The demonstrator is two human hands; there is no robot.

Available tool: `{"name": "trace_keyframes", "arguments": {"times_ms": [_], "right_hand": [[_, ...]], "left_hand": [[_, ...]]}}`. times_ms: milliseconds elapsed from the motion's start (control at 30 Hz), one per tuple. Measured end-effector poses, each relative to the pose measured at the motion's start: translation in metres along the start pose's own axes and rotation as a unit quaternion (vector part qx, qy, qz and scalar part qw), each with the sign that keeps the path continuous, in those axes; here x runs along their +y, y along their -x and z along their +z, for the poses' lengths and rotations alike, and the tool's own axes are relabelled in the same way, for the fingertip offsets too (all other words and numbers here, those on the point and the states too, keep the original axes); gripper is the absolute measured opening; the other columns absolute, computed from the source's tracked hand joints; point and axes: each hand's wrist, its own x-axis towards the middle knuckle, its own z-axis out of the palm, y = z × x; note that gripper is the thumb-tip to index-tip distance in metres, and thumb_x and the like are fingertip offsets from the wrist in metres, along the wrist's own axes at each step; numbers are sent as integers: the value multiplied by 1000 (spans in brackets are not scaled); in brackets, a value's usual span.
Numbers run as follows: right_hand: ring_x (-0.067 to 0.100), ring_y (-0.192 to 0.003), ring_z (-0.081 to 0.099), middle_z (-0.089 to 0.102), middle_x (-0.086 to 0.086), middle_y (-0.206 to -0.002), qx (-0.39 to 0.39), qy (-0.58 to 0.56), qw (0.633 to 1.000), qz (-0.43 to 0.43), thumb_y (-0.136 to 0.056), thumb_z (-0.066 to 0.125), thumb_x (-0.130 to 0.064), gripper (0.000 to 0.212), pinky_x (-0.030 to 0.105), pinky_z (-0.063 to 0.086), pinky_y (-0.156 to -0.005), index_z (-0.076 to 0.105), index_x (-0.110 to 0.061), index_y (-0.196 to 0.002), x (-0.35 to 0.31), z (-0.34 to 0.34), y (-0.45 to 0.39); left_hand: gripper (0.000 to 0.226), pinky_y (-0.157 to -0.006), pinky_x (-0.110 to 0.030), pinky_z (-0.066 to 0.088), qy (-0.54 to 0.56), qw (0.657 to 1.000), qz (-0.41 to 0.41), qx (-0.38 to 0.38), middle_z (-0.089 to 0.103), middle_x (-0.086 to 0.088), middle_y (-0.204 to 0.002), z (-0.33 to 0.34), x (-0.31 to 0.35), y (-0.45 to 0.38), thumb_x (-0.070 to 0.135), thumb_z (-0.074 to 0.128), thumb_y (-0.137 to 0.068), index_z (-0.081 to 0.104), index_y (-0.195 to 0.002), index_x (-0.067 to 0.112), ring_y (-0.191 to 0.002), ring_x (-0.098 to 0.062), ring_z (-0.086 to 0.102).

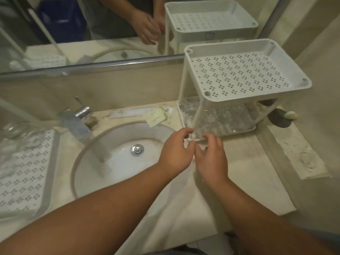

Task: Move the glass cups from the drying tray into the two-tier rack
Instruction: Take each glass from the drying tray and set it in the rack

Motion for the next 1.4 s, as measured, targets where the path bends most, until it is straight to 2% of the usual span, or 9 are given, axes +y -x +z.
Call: {"name": "trace_keyframes", "arguments": {"times_ms": [200,400,667,767,833,1033,1200,1267,1400], "right_hand": [[17,-104,57,53,-6,-123,-11,-5,998,-59,-91,61,-27,34,36,50,-82,52,-25,-124,-47,21,28],[15,-102,59,46,-9,-129,-26,-29,992,-121,-91,62,-26,35,33,51,-77,52,-25,-125,-107,47,53],[14,-85,62,9,-7,-161,-90,-26,980,-178,-91,63,-25,41,34,53,-72,48,-28,-129,-188,90,77],[11,-84,61,29,-4,-153,-110,-38,970,-212,-91,62,-24,41,31,52,-71,48,-28,-129,-218,108,85],[11,-85,61,50,-9,-129,-117,-43,966,-225,-90,61,-23,38,31,50,-72,49,-28,-126,-238,119,90],[13,-87,59,53,-11,-106,-161,-39,946,-278,-89,57,-22,28,34,49,-71,51,-27,-116,-293,148,103],[10,-87,56,58,-5,-114,-181,-41,926,-330,-89,57,-17,30,24,38,-74,58,-18,-120,-326,174,109],[12,-90,57,59,-3,-117,-192,-29,921,-338,-89,58,-17,33,26,41,-77,58,-17,-122,-338,184,111],[16,-93,59,59,-1,-121,-217,14,913,-346,-91,56,-20,34,32,48,-84,57,-19,-126,-356,205,114]], "left_hand": [[33,-102,-31,46,-24,999,-4,43,55,5,-131,-64,-21,27,23,56,-96,59,-129,26,-115,-12,57],[36,-100,-29,48,-15,996,-13,82,49,8,-137,-129,-42,48,26,60,-93,60,-129,27,-107,-7,57],[61,-100,-27,43,21,983,-32,181,30,4,-153,-213,-59,73,20,62,-87,40,-144,26,-119,-13,53],[60,-95,-23,37,37,976,-38,210,33,3,-151,-246,-57,80,20,61,-88,41,-143,29,-118,-11,50],[53,-94,-22,36,50,974,-43,219,39,1,-145,-268,-57,83,20,61,-89,46,-140,29,-112,-6,47],[40,-96,-39,53,83,966,-55,237,53,-1,-128,-325,-65,96,21,61,-89,56,-128,28,-105,-18,64],[38,-92,-41,54,92,949,-111,279,58,-3,-119,-367,-97,101,19,60,-88,58,-126,23,-95,-18,63],[40,-87,-37,55,82,941,-144,294,60,-3,-120,-382,-115,105,20,61,-88,58,-128,21,-87,-16,62],[44,-91,-39,54,31,929,-203,307,63,1,-117,-397,-155,106,29,65,-85,58,-128,22,-99,-21,65]]}}
